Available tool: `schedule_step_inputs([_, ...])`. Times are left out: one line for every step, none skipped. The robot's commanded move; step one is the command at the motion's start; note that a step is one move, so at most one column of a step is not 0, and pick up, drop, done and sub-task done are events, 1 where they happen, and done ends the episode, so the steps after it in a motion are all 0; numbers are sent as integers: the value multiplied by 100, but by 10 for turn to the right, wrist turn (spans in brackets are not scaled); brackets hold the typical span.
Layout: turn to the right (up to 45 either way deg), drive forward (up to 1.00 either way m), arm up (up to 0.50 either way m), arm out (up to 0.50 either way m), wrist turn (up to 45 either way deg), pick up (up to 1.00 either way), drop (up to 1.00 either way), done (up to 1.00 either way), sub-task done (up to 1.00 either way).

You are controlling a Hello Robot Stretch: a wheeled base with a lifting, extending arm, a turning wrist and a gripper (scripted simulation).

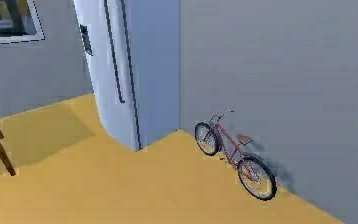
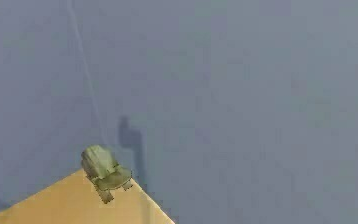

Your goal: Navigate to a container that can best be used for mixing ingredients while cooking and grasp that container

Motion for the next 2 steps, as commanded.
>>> schedule_step_inputs([-450,0,0,0,0,0,0,0,0])
schedule_step_inputs([-450,0,0,0,0,0,0,0,0])
